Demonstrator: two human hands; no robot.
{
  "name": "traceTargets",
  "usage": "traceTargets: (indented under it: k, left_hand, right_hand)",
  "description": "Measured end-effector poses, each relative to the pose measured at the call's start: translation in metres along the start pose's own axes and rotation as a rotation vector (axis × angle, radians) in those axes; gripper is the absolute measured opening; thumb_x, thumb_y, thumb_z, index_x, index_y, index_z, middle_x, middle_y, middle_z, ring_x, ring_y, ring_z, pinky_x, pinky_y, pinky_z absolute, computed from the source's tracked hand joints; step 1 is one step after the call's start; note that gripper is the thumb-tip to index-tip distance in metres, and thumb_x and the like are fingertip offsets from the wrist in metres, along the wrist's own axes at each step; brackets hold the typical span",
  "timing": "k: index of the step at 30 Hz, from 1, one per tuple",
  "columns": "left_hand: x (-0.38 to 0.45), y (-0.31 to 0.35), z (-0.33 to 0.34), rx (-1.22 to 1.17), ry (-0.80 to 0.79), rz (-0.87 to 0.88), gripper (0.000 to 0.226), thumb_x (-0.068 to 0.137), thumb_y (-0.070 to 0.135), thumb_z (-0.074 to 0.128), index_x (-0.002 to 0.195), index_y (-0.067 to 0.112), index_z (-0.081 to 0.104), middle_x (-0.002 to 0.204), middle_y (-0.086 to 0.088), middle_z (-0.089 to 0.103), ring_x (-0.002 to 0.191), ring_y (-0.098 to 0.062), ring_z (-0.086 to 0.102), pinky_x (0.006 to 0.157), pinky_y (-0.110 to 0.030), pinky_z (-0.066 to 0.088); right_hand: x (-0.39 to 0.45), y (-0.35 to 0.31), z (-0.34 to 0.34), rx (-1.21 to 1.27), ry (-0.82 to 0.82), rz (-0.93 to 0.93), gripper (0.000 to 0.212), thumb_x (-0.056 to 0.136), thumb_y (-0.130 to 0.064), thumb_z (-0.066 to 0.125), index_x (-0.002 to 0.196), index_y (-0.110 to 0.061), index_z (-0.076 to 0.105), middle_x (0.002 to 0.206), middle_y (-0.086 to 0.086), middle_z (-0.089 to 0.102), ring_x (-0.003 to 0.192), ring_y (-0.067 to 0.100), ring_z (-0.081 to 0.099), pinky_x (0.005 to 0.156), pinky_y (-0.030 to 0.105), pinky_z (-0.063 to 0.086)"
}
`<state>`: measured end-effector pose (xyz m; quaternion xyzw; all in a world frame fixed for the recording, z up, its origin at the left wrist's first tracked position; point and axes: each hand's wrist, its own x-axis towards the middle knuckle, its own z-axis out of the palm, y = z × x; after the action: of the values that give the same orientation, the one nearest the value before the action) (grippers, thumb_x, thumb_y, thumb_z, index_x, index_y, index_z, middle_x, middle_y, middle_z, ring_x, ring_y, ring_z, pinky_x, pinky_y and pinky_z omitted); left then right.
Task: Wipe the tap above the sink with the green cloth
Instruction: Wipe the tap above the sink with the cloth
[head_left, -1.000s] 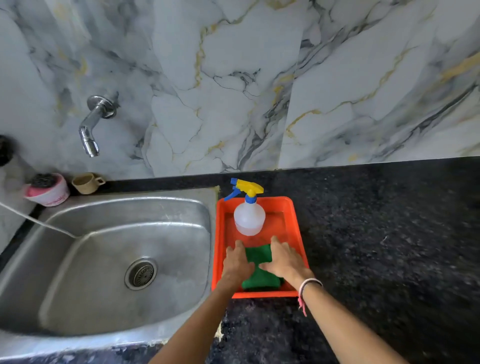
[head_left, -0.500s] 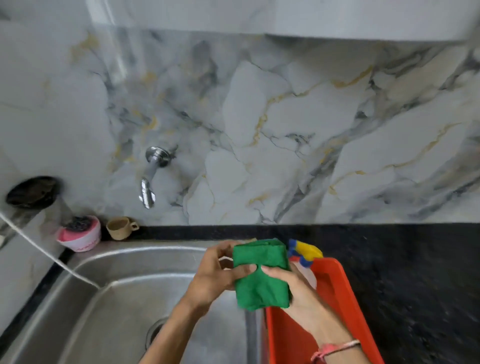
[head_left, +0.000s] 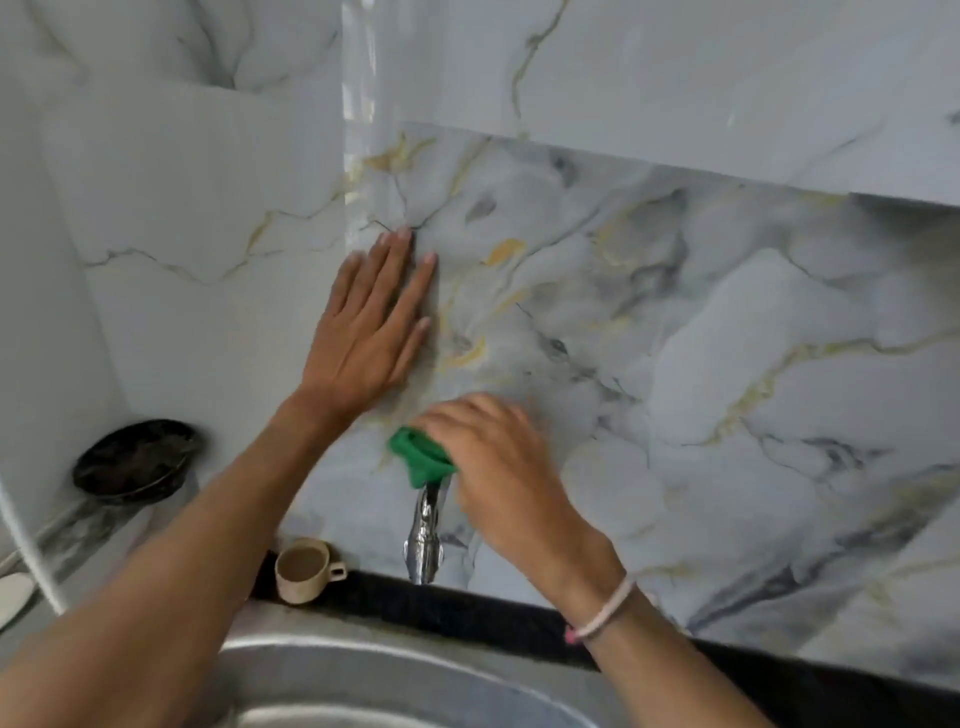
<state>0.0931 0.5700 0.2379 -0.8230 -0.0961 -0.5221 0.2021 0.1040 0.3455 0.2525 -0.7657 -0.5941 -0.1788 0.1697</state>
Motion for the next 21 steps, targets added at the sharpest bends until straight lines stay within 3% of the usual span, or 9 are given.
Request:
traceTargets:
  k: [3, 5, 8, 10, 12, 15, 18, 19, 21]
  left_hand:
    - [-0.002, -0.014, 0.043, 0.094, 0.148, 0.039, 0.064, 0.110, 0.037, 0.031, 0.168, 0.012, 0.021, 0.173, -0.018, 0.020, 0.162, -0.033, 0.023, 0.135, -0.046, 0.017]
    - [-0.004, -0.019, 0.057, 0.120, 0.239, 0.054, 0.063, 0.109, 0.037, 0.030, 0.167, 0.012, 0.027, 0.175, -0.014, 0.015, 0.165, -0.030, 0.017, 0.137, -0.043, 0.011]
    - [-0.002, -0.022, 0.062, 0.130, 0.272, 0.073, 0.064, 0.108, 0.037, 0.031, 0.167, 0.013, 0.028, 0.176, -0.013, 0.014, 0.165, -0.028, 0.015, 0.139, -0.043, 0.009]
    - [-0.003, -0.022, 0.062, 0.127, 0.268, 0.071, 0.064, 0.107, 0.037, 0.031, 0.167, 0.013, 0.028, 0.175, -0.014, 0.016, 0.165, -0.028, 0.015, 0.137, -0.044, 0.013]
    - [-0.004, -0.021, 0.061, 0.110, 0.267, 0.071, 0.064, 0.107, 0.037, 0.030, 0.167, 0.014, 0.027, 0.174, -0.014, 0.017, 0.165, -0.027, 0.015, 0.135, -0.046, 0.019]
    - [-0.004, -0.021, 0.060, 0.067, 0.279, 0.067, 0.064, 0.108, 0.037, 0.029, 0.167, 0.014, 0.026, 0.173, -0.014, 0.017, 0.165, -0.026, 0.013, 0.132, -0.049, 0.025]
    - [-0.003, -0.020, 0.060, 0.064, 0.287, 0.067, 0.064, 0.107, 0.037, 0.030, 0.167, 0.014, 0.027, 0.173, -0.013, 0.017, 0.165, -0.026, 0.012, 0.132, -0.049, 0.025]
    - [-0.004, -0.020, 0.060, 0.066, 0.288, 0.072, 0.064, 0.108, 0.037, 0.030, 0.167, 0.014, 0.027, 0.173, -0.013, 0.017, 0.165, -0.026, 0.013, 0.133, -0.048, 0.023]
    - [-0.005, -0.020, 0.060, 0.081, 0.291, 0.076, 0.063, 0.108, 0.037, 0.030, 0.167, 0.014, 0.026, 0.174, -0.013, 0.017, 0.165, -0.027, 0.013, 0.135, -0.047, 0.020]
  right_hand:
    - [0.038, -0.009, 0.031, -0.231, -0.301, -0.129, 0.031, 0.086, -0.005, 0.061, 0.111, -0.020, 0.070, 0.117, 0.002, 0.071, 0.118, 0.028, 0.055, 0.096, 0.044, 0.042]
    - [0.045, -0.007, 0.043, -0.263, -0.326, -0.070, 0.022, 0.084, -0.002, 0.065, 0.103, -0.012, 0.070, 0.109, 0.009, 0.072, 0.112, 0.033, 0.058, 0.083, 0.042, 0.041]
    - [0.036, -0.003, 0.050, -0.175, -0.195, 0.047, 0.025, 0.080, 0.002, 0.065, 0.099, -0.014, 0.069, 0.106, 0.005, 0.072, 0.110, 0.029, 0.061, 0.068, 0.035, 0.040]
    - [0.026, 0.002, 0.052, -0.006, -0.110, 0.153, 0.035, 0.078, 0.004, 0.062, 0.106, -0.015, 0.072, 0.114, 0.001, 0.072, 0.114, 0.025, 0.060, 0.079, 0.036, 0.054]
    - [0.018, 0.005, 0.053, 0.178, 0.007, 0.252, 0.048, 0.076, 0.010, 0.060, 0.115, -0.013, 0.074, 0.122, 0.002, 0.073, 0.116, 0.023, 0.063, 0.094, 0.040, 0.055]
    - [0.006, 0.009, 0.060, 0.381, 0.249, 0.416, 0.064, 0.070, 0.025, 0.057, 0.120, -0.010, 0.074, 0.122, 0.001, 0.077, 0.111, 0.013, 0.068, 0.100, 0.018, 0.050]
    - [-0.005, 0.016, 0.070, 0.558, 0.322, 0.563, 0.064, 0.066, 0.030, 0.049, 0.103, -0.013, 0.078, 0.082, -0.022, 0.075, 0.073, -0.007, 0.065, 0.069, 0.004, 0.049]
    - [-0.010, 0.020, 0.074, 0.633, 0.343, 0.618, 0.056, 0.067, 0.029, 0.048, 0.087, -0.015, 0.077, 0.068, -0.021, 0.070, 0.062, -0.005, 0.060, 0.060, 0.007, 0.046]
    - [-0.019, 0.033, 0.080, 0.876, 0.369, 0.777, 0.042, 0.078, 0.024, 0.054, 0.075, -0.014, 0.070, 0.070, 0.001, 0.074, 0.069, 0.012, 0.069, 0.064, 0.028, 0.055]
